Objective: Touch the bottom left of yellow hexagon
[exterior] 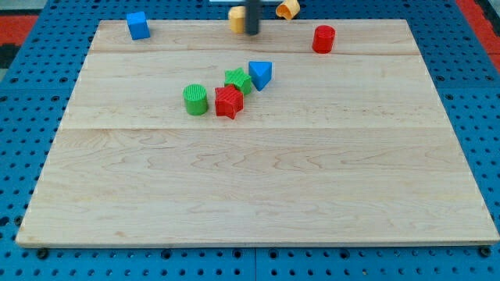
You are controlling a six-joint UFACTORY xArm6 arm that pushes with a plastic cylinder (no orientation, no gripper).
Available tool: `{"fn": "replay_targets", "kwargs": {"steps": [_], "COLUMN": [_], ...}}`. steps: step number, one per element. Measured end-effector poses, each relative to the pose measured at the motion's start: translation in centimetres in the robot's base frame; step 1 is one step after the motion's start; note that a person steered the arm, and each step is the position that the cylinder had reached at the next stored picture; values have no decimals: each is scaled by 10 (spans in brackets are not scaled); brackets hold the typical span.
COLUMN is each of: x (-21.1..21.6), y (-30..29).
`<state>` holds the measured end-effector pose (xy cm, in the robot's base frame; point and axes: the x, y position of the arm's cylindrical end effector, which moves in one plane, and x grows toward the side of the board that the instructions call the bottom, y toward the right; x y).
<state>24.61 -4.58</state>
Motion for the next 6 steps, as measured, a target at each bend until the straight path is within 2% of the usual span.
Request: {"fn": "replay_targets", "kwargs": {"steps": [1, 2, 4, 5, 6], "x": [30, -13, -54, -54, -54], "y": [-35, -40, -30, 6, 80]}}
